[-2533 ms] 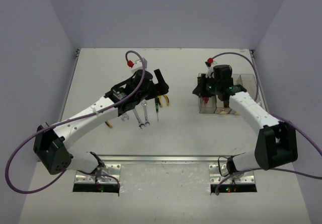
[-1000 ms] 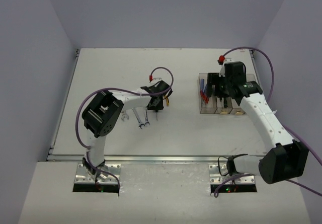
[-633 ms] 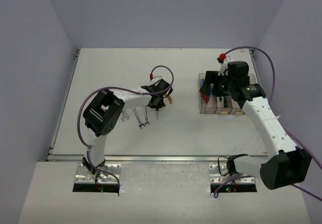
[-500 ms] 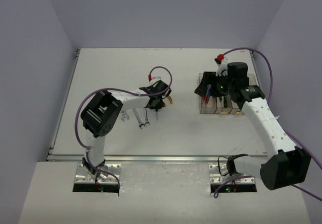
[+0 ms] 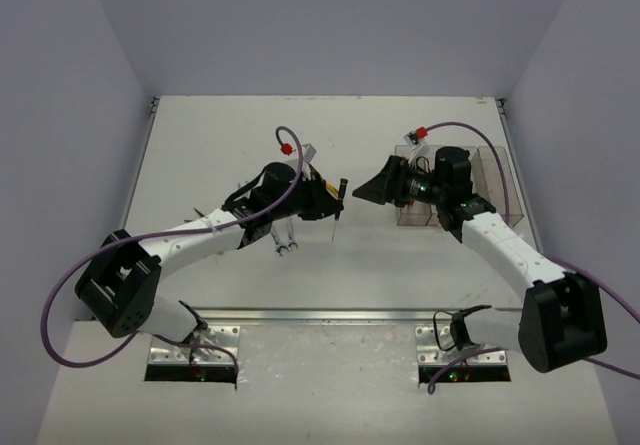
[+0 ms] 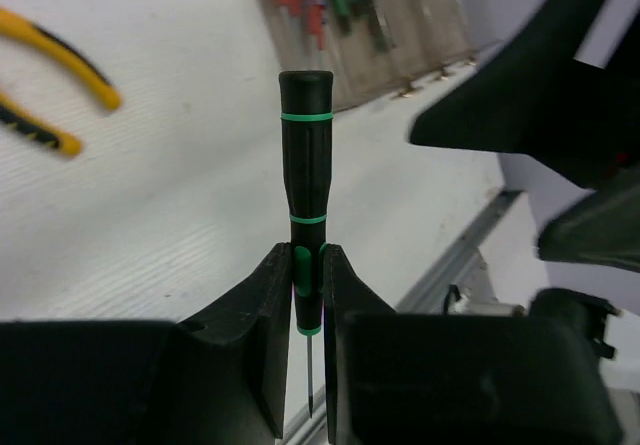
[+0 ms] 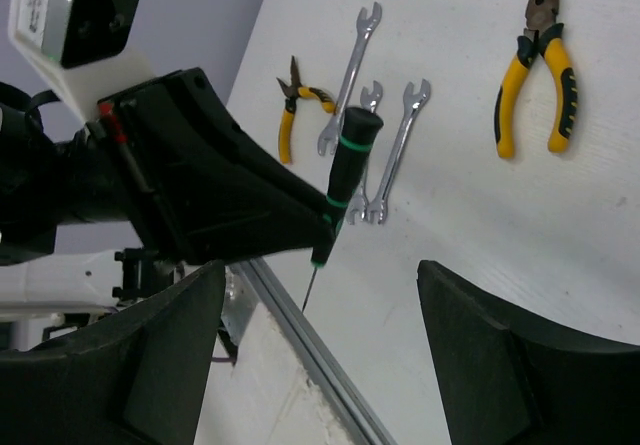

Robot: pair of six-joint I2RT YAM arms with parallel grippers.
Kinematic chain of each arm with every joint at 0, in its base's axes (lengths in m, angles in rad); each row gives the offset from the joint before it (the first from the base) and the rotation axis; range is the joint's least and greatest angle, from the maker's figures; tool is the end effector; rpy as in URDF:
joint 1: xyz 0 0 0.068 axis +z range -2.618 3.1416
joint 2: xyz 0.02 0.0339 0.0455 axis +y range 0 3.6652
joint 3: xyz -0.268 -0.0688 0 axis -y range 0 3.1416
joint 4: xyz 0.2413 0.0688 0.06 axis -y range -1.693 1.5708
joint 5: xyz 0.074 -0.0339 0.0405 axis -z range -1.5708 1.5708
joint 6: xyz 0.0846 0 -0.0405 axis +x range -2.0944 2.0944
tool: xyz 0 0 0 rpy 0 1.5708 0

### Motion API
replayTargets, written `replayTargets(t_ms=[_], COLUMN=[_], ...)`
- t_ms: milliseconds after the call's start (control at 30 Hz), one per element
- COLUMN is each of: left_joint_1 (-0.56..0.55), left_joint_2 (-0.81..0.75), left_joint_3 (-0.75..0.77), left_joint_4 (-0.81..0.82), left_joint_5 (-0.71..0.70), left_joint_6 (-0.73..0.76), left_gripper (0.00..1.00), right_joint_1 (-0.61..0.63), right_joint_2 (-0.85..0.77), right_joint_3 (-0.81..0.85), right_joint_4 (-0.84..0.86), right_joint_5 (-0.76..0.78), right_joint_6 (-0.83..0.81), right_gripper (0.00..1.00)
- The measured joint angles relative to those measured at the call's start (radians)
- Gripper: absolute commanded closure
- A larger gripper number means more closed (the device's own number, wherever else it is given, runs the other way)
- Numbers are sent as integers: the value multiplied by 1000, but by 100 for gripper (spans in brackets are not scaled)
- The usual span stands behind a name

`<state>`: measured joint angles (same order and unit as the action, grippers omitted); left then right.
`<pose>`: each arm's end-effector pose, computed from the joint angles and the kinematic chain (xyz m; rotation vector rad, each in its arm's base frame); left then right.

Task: Sort the tools into containers

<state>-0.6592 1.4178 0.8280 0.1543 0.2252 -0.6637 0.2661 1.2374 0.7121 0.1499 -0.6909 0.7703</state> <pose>0.2690 -0.2323 0.2280 0.1506 2.1567 -1.0370 0.2759 0.1311 0.2466 0.0249 2.1033 1.3276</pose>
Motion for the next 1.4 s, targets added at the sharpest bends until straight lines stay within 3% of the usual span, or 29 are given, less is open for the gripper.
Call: replayTargets(t_ms=[233,333,400,433,467,500,567,600,733,900,1100,1300,1367,1400], left_joint_1=[-1,-3,-3,-3,-3,-3,-3,-3,-3,-4,-4,-4,-4,-4], left_joint_2=[1,-1,-7,-10,-11,-13,-18,-20,-49,-130,-375,-546,-594,-616], left_joint_3=[-80,-85,-85,-85,-87,-88,-88,-88,-68,23,40,105,128,139], left_joint_4=[172,204,222,224,223,222,217,214,82,-240,-528,-741,-791,-810], left_joint_5=[182,214,222,222,218,214,202,194,90,-155,-331,-419,-447,-464], left_joint_6=[-60,-75,-79,-79,-77,-77,-78,-80,-65,-6,80,150,170,179], left_gripper=[100,100,100,98,87,66,3,0,0,0,0,0,0,0], right_joint_1=[101,132,143,146,149,153,156,156,144,45,-136,-211,-214,-214], right_joint_2=[82,111,120,122,122,121,119,118,111,165,327,594,660,690], right_joint_3=[23,35,36,37,39,40,40,40,74,315,602,805,835,845], right_joint_4=[56,55,55,56,63,66,63,57,-77,-353,-505,-585,-621,-639], right_joint_5=[114,152,164,167,163,167,181,194,288,567,897,1033,1043,1046], right_joint_6=[54,67,73,81,93,99,100,96,21,-205,-472,-635,-649,-651], right_gripper=[47,69,96,99,100,100,100,100,100,100,100,100,92,80])
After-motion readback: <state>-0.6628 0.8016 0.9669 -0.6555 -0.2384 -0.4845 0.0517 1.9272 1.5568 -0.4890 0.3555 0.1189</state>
